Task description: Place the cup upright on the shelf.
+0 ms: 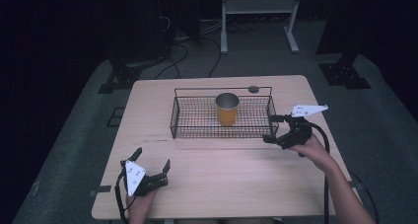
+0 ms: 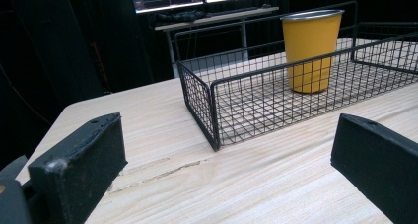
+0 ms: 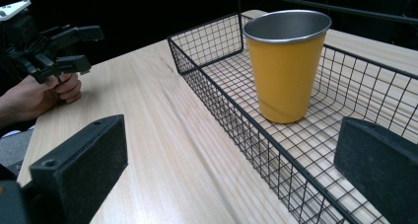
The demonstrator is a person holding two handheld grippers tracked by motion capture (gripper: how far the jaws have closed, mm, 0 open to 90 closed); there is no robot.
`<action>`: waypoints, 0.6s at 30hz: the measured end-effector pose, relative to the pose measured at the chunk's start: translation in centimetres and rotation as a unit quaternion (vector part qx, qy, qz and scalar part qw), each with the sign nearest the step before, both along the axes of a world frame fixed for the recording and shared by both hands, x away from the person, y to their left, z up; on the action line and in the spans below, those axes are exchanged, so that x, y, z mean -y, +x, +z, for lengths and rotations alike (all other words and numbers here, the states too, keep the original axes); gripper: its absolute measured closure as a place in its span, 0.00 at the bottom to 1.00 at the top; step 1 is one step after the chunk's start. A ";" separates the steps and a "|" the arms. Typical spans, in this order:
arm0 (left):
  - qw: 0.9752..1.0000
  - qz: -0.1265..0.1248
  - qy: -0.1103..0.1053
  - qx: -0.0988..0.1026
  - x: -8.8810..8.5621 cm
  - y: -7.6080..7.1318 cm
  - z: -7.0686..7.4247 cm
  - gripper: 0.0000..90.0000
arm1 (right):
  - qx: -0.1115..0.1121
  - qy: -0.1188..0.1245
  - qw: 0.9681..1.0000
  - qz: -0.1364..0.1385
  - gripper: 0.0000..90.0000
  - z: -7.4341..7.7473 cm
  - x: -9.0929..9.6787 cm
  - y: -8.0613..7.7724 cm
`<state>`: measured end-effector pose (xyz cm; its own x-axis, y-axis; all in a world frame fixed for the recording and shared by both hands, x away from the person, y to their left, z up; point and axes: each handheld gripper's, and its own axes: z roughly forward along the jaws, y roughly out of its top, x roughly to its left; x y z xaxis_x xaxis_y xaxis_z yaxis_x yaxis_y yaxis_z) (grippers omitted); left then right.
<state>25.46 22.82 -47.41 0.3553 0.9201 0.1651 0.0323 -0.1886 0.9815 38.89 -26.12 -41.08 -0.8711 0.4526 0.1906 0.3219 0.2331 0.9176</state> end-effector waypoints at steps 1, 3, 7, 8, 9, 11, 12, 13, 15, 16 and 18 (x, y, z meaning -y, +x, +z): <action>1.000 0.000 0.000 0.000 0.0 0.0 0.0 0.00 | 0.001 0.001 1.000 0.000 0.00 -0.1 0.1 -0.1; 1.000 0.000 0.000 0.000 0.0 0.0 0.0 0.00 | 0.000 0.002 1.000 -0.001 0.00 -0.3 0.2 -0.3; 1.000 0.000 0.000 0.001 0.0 0.0 0.0 0.00 | -0.003 0.004 1.000 -0.004 0.00 -0.8 0.5 -0.8; 1.000 0.000 0.000 0.001 0.0 0.0 0.0 0.00 | -0.003 0.003 1.000 -0.004 0.00 -0.9 0.6 -0.9; 1.000 0.000 0.000 0.001 0.0 0.0 0.0 0.00 | -0.004 0.004 1.000 -0.004 0.00 -1.0 0.6 -1.0; 1.000 0.000 0.000 0.000 0.0 0.0 0.0 0.00 | -0.007 0.002 1.000 -0.004 0.00 -1.3 0.7 -1.3; 1.000 0.000 0.000 0.000 0.0 0.0 0.0 0.00 | -0.008 0.001 1.000 -0.004 0.00 -1.4 0.7 -1.3; 1.000 0.000 0.000 0.000 0.0 0.0 0.0 0.00 | -0.003 0.002 1.000 -0.007 0.00 -1.5 0.8 -1.5; 1.000 0.001 0.001 0.001 0.0 0.0 0.0 0.00 | -0.006 0.003 1.000 -0.007 0.00 -1.7 0.8 -1.7; 1.000 0.001 0.001 0.001 0.0 0.0 0.0 0.00 | -0.005 0.001 1.000 -0.008 0.00 -1.8 0.9 -1.8; 1.000 0.001 0.001 0.000 0.0 0.0 0.0 0.00 | -0.008 0.002 1.000 -0.008 0.00 -2.0 1.0 -2.0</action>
